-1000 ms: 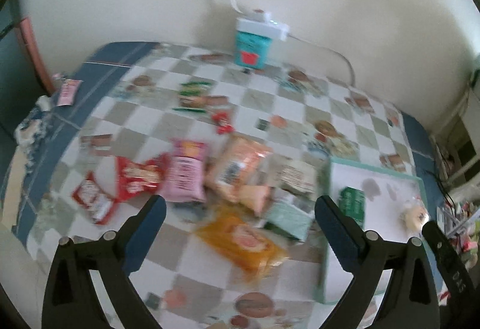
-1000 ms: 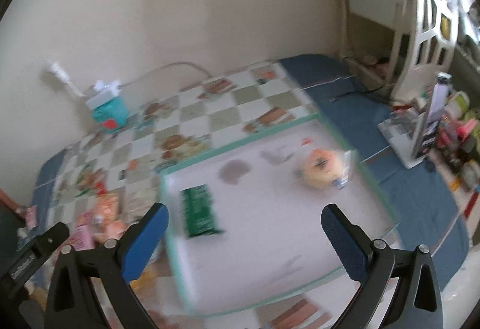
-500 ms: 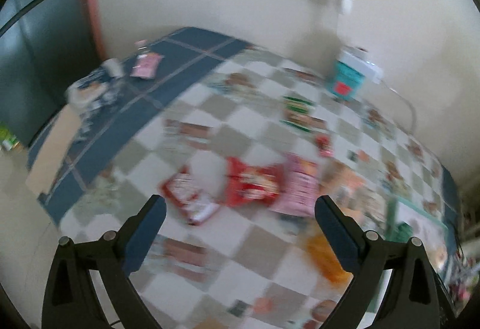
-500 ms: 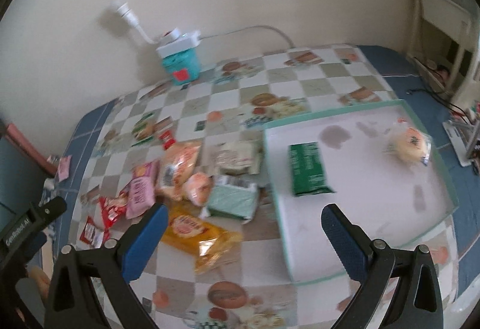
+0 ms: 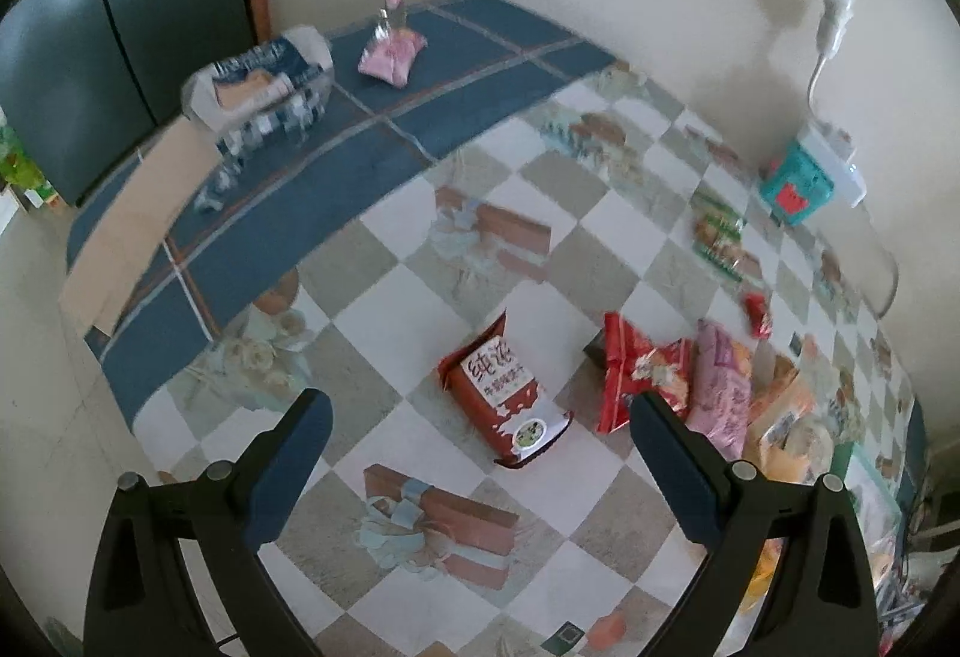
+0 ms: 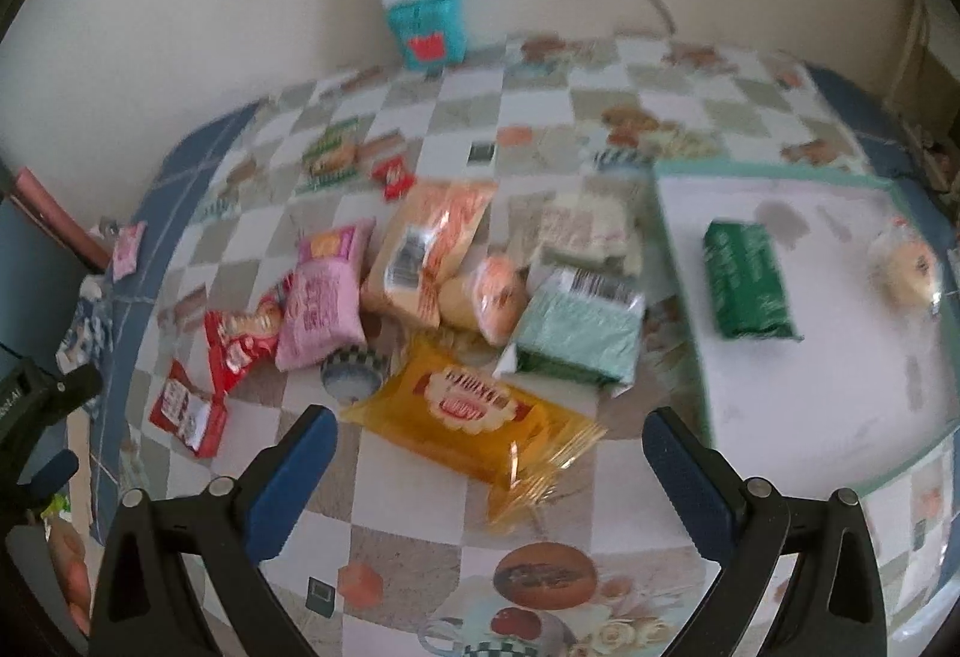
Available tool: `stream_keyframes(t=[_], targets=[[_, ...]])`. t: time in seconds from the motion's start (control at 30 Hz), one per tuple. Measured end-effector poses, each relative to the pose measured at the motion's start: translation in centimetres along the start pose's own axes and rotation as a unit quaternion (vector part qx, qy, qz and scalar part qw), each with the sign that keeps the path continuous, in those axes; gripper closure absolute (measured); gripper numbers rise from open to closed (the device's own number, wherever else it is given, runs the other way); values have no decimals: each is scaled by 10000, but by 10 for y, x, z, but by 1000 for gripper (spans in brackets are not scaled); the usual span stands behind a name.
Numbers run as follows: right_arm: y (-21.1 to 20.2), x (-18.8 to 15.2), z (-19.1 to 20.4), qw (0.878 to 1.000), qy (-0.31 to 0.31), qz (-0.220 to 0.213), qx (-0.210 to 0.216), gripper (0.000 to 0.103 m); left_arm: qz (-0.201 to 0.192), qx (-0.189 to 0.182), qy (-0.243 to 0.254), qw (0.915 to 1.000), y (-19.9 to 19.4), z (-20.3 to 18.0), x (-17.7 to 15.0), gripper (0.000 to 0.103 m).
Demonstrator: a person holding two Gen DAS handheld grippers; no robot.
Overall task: Organize snacks
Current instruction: 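Move the left gripper to the red milk-biscuit pack and grasp it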
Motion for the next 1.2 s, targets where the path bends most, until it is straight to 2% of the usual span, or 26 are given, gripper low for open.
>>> stream_keyframes(t=[0.17, 0.4, 0.57, 0.97, 1.2], targets=[[23, -6, -5, 9991, 252, 317, 91, 0, 537, -137, -184, 9983, 35, 2, -7, 4], [41, -7, -11, 9966, 637, 510, 89, 0, 502, -91, -570, 9971, 57, 6, 2, 4], [50, -3, -8, 9957, 797, 476, 77, 0, 621, 63, -543, 9966, 74, 4, 2, 4], [58, 3, 3, 9979, 453, 362, -298, 0, 984, 312, -267, 9943, 96, -7, -4, 4], [57, -2, 7, 9988, 142, 337, -329, 0, 1020, 413, -155, 9938, 93, -11, -11, 11]])
Point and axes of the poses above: each gripper's, at about its wrist camera, not at the fingertips, and y roughly the way its jaws point, z to its left, x to its top, the point moved 4 cm from there along y, roughly the way its jaws point, and after that the axes turned 3 degrees about -z, right-handed, at the moved point
